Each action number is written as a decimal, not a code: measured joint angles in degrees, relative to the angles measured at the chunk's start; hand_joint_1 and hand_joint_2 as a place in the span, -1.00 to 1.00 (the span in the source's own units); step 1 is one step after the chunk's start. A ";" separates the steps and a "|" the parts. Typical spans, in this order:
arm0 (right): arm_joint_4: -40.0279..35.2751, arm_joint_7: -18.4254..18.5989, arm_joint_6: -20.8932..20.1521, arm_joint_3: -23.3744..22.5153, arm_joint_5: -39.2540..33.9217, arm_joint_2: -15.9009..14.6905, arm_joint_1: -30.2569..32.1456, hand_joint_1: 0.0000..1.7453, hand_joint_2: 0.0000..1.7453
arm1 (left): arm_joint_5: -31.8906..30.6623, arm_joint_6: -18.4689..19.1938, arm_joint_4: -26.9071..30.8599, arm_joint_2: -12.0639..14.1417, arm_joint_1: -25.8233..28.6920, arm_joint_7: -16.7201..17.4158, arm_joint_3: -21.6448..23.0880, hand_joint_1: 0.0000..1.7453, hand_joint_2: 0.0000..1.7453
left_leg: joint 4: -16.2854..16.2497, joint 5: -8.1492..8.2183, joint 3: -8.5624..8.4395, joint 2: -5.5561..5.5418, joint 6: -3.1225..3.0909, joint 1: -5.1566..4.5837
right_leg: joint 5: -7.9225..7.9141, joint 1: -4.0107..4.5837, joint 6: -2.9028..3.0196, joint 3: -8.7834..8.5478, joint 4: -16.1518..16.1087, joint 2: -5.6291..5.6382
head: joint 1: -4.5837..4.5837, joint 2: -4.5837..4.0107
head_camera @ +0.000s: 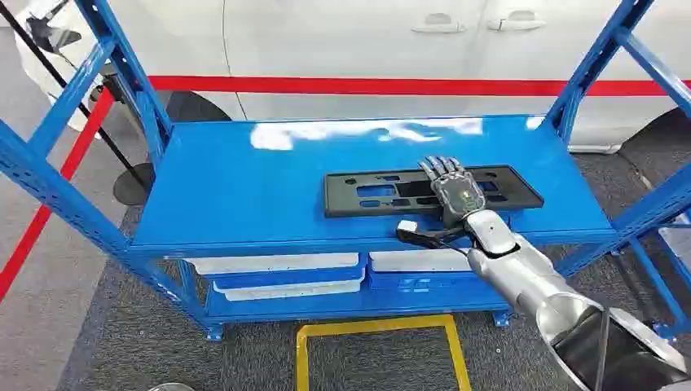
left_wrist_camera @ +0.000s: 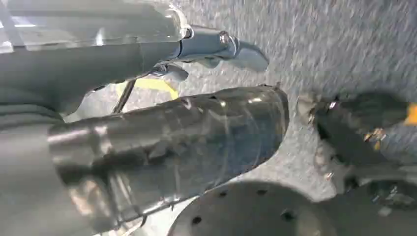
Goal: Take the parts from the cabinet and place them on the table.
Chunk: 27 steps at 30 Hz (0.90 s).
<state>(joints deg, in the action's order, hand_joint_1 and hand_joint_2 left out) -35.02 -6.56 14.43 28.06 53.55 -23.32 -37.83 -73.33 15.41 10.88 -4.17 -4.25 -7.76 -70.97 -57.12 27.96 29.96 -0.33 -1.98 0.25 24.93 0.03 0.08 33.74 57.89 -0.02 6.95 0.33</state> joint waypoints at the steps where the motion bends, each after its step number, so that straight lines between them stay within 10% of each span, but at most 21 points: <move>1: 0.31 0.00 0.02 0.00 -0.07 0.16 0.02 0.98 1.00 | 0.09 -0.04 0.00 0.00 0.01 -0.02 0.00 -1.00 -1.00 | 0.06 0.00 0.02 0.00 0.00 0.00 | 0.02 0.01 0.03 0.02 0.09 0.01 | 0.04 -0.02; 6: 1.56 -0.39 0.35 0.00 -0.29 0.70 0.72 1.00 1.00 | 0.31 -0.04 0.00 0.09 0.18 -0.35 -0.13 -1.00 -1.00 | 0.13 0.03 -0.03 0.02 0.51 0.16 | 0.20 0.17 0.32 0.04 0.29 0.01 | 0.02 0.00; 7: 1.75 -0.52 0.42 0.00 -0.33 0.75 0.76 1.00 1.00 | 0.53 0.04 0.00 0.09 0.21 -0.46 -0.26 -1.00 1.00 | 0.13 0.03 -0.03 0.02 0.69 0.20 | 0.22 0.19 0.34 0.04 0.31 0.01 | 0.02 0.00; 17: 2.43 -1.68 0.33 -1.03 -0.48 0.94 1.71 1.00 1.00 | 1.88 1.09 0.00 0.20 0.50 -2.56 -1.55 -1.00 1.00 | 0.13 0.00 -0.21 0.02 0.88 0.21 | 0.21 0.18 0.36 -0.07 0.31 -0.02 | 0.02 -0.02; 18: 2.41 -1.68 0.33 -1.14 -0.48 0.94 1.73 1.00 1.00 | 1.97 1.09 0.00 0.20 0.53 -2.62 -1.62 -1.00 -1.00 | 0.13 0.00 -0.21 0.02 0.88 0.21 | 0.21 0.17 0.36 -0.07 0.31 -0.02 | 0.02 0.00; 27: 2.30 -1.75 0.33 -1.29 -0.48 0.83 1.94 1.00 1.00 | 2.21 1.14 0.00 0.20 0.56 -3.08 -2.08 -1.00 -1.00 | 0.11 0.05 -0.21 0.02 0.88 0.16 | 0.21 0.16 0.35 -0.09 0.28 -0.01 | 0.02 0.00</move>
<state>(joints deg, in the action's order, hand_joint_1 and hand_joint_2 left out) -32.72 -8.31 14.75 26.77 53.07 -22.49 -35.89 -71.12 16.55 10.88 -3.98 -3.69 -10.84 -73.05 -57.00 28.01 29.75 -0.31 -1.10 0.41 25.15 0.19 0.43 33.65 58.17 -0.03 6.97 0.33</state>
